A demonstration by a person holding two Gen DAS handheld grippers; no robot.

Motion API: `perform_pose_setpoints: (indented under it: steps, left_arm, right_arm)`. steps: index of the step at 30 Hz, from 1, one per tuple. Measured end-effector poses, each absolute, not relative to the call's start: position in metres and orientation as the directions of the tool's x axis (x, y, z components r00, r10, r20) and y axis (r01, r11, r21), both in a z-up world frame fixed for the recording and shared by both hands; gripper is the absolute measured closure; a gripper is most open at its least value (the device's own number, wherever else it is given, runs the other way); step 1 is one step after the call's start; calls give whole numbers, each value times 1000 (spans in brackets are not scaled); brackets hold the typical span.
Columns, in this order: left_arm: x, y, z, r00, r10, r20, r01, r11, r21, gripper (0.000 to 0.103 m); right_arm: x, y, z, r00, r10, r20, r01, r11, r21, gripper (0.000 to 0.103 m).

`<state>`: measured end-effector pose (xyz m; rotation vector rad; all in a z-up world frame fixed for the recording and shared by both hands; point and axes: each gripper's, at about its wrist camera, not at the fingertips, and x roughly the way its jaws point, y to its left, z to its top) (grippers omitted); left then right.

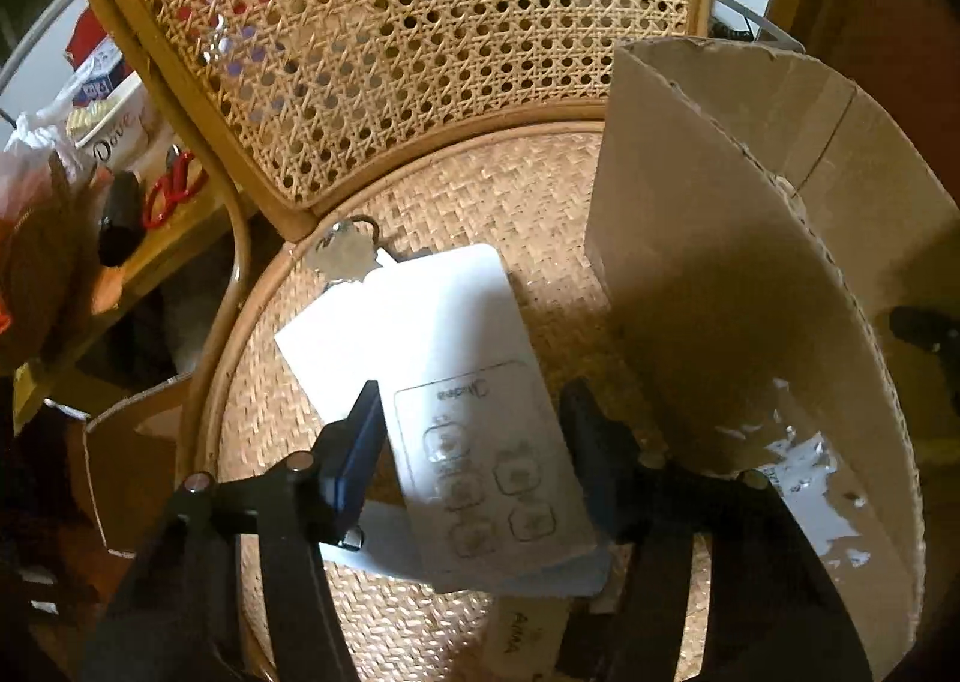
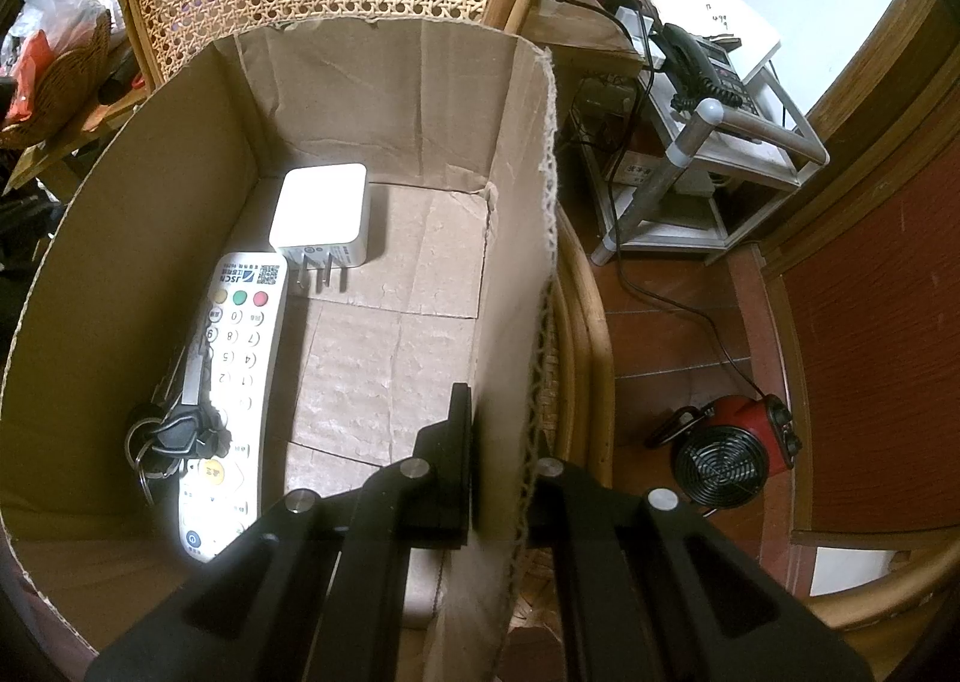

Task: Organize rigid objects
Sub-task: 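Grasp the white Midea power bank with the left tool and lift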

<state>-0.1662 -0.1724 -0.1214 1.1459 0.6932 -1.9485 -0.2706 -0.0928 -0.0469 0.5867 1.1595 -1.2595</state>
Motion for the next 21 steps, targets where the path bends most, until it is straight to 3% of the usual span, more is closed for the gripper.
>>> perform_pose_setpoints:
  steps: [3, 21]
  left_arm:
    - [-165, -169, -118, -336, -328, -883, 810, -579, -94, 57]
    - [-156, -170, -118, -361, -292, -886, 804, -579, -136, 57]
  right_arm:
    - [-271, -93, -47, -107, -420, -901, 932, 273, -238, 96]
    - [-270, -92, -47, -107, -420, -901, 932, 275, -238, 96]
